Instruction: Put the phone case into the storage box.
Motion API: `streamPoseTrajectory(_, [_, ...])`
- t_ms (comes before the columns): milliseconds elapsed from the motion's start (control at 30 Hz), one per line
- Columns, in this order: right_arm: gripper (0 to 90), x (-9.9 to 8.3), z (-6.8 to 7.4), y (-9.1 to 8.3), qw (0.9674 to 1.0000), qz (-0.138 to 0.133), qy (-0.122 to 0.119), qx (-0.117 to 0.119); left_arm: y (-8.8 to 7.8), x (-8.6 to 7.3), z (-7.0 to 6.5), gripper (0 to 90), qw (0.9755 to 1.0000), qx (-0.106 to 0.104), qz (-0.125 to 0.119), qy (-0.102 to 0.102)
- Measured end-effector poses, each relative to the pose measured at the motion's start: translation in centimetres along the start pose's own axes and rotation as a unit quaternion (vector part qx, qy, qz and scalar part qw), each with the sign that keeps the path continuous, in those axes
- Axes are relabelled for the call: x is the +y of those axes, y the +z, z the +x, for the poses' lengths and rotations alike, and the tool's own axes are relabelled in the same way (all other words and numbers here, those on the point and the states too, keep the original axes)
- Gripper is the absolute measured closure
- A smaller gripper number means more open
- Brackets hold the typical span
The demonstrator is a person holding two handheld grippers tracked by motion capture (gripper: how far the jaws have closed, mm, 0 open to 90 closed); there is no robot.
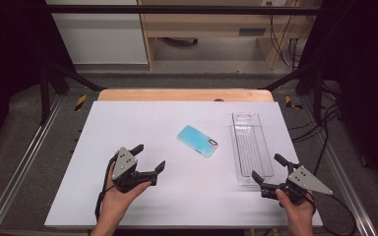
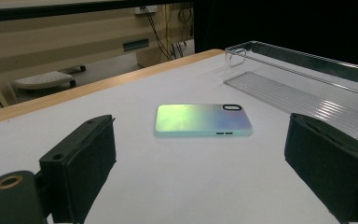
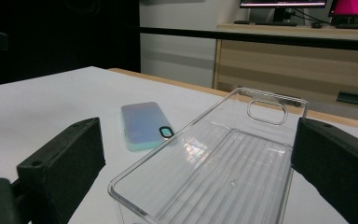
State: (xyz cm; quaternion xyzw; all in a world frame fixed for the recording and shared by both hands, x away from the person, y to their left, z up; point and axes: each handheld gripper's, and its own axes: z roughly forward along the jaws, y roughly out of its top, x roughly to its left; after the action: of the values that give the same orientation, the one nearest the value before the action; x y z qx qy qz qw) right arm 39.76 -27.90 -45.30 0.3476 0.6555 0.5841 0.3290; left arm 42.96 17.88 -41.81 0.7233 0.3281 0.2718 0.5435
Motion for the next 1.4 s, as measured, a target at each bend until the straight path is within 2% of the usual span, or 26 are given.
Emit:
streamPoseTrajectory(367, [3.1,0.1,0.1,0.0,1.0,-0.001,0.002,0.0,2.0,1.6,-1.3,9.0,0.9996,-0.013,0.012,0.021])
streamPoseTrajectory(467, [3.1,0.1,0.0,-0.1,1.0,-0.002,-0.001,0.0,2.5,1.9,-1.6,9.4,0.9996,-0.021,0.012,0.017])
streamPoseTrajectory(900, [3.0,0.1,0.0,-0.1,1.0,-0.002,0.004,0.0,3.8,2.3,-2.0,9.7,0.9994,-0.021,0.02,0.018])
streamPoseTrajectory(1100, [3.0,0.1,0.0,-0.1,1.0,-0.001,0.006,0.001,5.3,2.9,-2.2,11.0,0.9985,-0.031,0.034,0.03])
streamPoseTrajectory(1233, [3.1,0.1,-0.1,-0.2,1.0,-0.003,0.006,-0.001,6.7,3.2,-2.1,13.8,0.9981,-0.019,0.045,0.038])
streamPoseTrajectory(1267, [2.9,0.0,-0.1,-0.2,1.0,-0.002,0.008,0.0,7.1,3.4,-1.9,16.9,0.9982,-0.018,0.045,0.036])
streamPoseTrajectory(1400, [3.0,0.0,0.0,-0.1,1.0,-0.001,0.009,0.0,8.8,3.8,-1.4,18.0,0.9976,-0.021,0.052,0.04])
